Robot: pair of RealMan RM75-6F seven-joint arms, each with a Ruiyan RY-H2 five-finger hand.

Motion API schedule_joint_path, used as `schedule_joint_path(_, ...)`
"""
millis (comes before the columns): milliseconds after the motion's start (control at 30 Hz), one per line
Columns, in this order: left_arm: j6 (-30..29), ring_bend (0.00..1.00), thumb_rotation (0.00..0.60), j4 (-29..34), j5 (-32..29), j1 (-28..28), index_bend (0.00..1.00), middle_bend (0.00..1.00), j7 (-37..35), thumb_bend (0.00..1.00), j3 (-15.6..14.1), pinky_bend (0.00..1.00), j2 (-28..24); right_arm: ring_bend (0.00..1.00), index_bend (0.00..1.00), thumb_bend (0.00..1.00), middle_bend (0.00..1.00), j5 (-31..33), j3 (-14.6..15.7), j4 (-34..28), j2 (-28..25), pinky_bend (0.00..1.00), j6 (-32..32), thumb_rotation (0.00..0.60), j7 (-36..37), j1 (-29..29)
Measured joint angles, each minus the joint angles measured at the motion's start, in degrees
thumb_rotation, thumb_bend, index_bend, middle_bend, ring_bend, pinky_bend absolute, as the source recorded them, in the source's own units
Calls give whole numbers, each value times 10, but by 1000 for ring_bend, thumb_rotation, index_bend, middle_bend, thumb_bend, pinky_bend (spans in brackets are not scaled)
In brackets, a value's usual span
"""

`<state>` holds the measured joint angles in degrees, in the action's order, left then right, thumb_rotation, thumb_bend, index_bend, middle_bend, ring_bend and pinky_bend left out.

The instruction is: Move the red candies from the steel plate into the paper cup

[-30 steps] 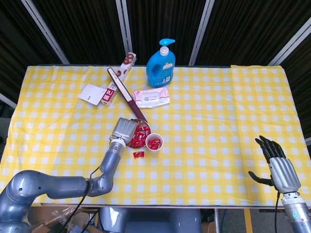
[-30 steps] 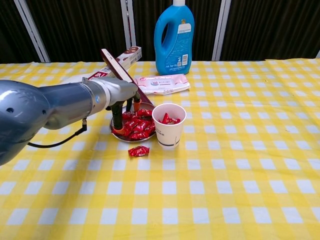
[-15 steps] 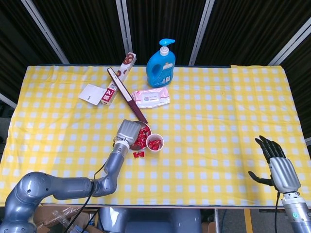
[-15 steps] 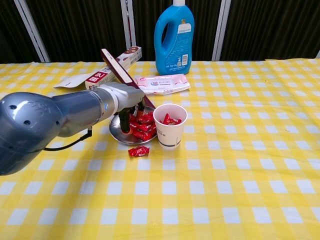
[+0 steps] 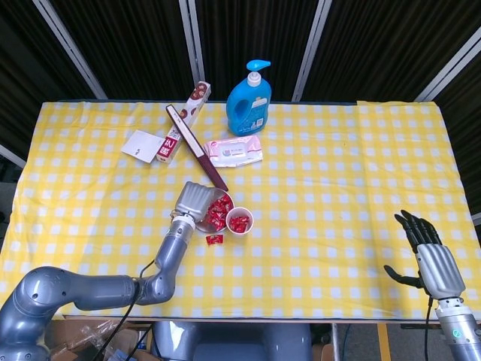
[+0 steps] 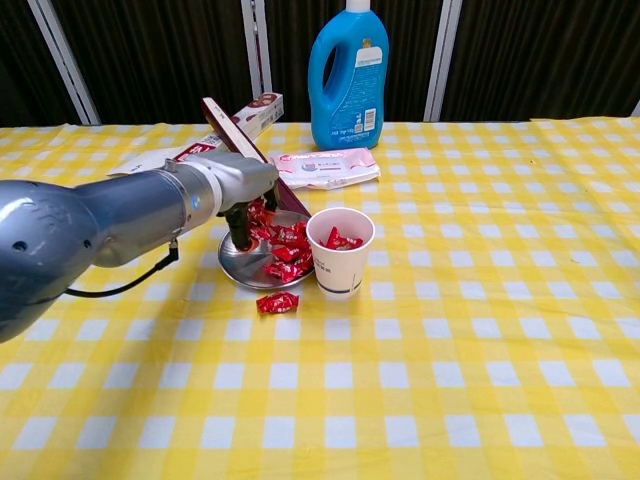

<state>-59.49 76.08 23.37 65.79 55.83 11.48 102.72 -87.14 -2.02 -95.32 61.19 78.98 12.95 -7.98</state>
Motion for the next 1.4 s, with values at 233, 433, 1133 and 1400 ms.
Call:
schedule_joint_path(233,-22,833,600,54,18,-5,532,628,-1,403,9,904,-39,0,0,277,0,0,0,0,1,0,1,600,-1,0)
schedule_joint_path(433,-38,833,600,113,30,-4,531,628,1,403,24,904,-74,0,0,277,0,0,-1,0,1,0,2,600,-3,0)
schedule_joint_path(1133,-46,833,600,173,18,53,519,619,22,400,44,904,-38,0,0,277,0,-2,-1,1,0,0,4,600,5,0)
schedule_joint_path(1400,-39,833,600,146,11,62,515,607,23,348,33,904,-12,0,0,278,0,-4,-1,2,0,0,5,600,6,0)
